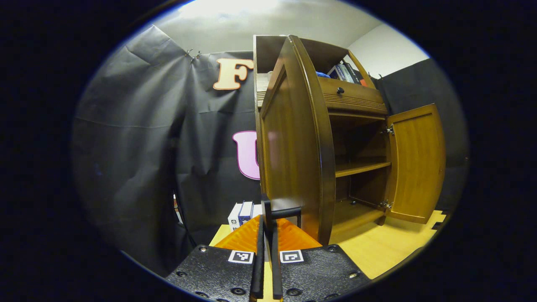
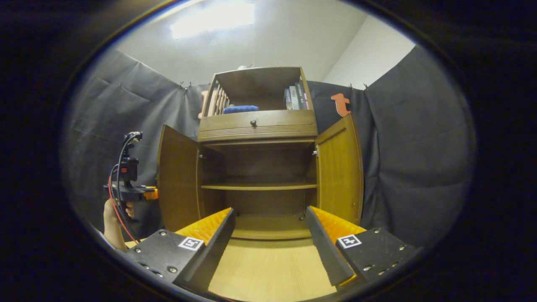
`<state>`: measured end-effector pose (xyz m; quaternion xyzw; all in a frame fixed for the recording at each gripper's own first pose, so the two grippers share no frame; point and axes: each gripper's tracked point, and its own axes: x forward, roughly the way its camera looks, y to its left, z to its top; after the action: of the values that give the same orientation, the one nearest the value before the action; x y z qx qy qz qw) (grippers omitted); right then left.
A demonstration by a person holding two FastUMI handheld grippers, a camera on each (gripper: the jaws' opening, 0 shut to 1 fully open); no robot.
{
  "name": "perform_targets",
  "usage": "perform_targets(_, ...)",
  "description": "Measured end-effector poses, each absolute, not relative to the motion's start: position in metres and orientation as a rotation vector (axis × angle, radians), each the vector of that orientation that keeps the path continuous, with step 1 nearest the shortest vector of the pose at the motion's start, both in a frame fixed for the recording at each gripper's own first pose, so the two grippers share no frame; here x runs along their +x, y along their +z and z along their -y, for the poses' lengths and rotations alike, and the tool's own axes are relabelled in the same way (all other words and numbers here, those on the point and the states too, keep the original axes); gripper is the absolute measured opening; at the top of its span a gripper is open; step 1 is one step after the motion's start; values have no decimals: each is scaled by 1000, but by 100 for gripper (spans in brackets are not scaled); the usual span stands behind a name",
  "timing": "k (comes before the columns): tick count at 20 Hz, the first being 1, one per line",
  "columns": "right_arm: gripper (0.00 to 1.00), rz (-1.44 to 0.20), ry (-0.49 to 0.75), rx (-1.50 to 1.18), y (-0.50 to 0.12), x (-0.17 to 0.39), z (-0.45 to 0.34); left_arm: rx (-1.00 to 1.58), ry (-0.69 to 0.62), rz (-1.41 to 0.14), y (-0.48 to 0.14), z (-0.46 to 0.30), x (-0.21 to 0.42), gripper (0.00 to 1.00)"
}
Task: Open the right door of the double-door shoe cabinet with the right hand, and open the left door with the left hand.
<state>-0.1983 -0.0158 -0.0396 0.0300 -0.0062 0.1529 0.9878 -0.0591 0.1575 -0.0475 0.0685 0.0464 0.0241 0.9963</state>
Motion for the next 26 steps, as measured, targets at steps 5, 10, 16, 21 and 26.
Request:
perform_targets(5, 100, 17, 288, 87, -39, -198, 22, 136, 10, -93, -45, -174, -60, 18)
perform_targets(10, 100, -19, 306, 51, -47, -195, 15, 126, -40, -78, -43, -188, -59, 23)
perform_targets(16, 100, -34, 321, 30, -52, -192, 5, 98, -50, -63, -41, -207, -59, 44)
perform_targets(21, 100, -28, 306, 36, -49, -191, 14, 97, -55, -60, -41, -206, -60, 51)
perform_targets(26, 97, -32, 299, 57, -56, -189, 21, 101, -67, -51, -42, -197, -61, 46)
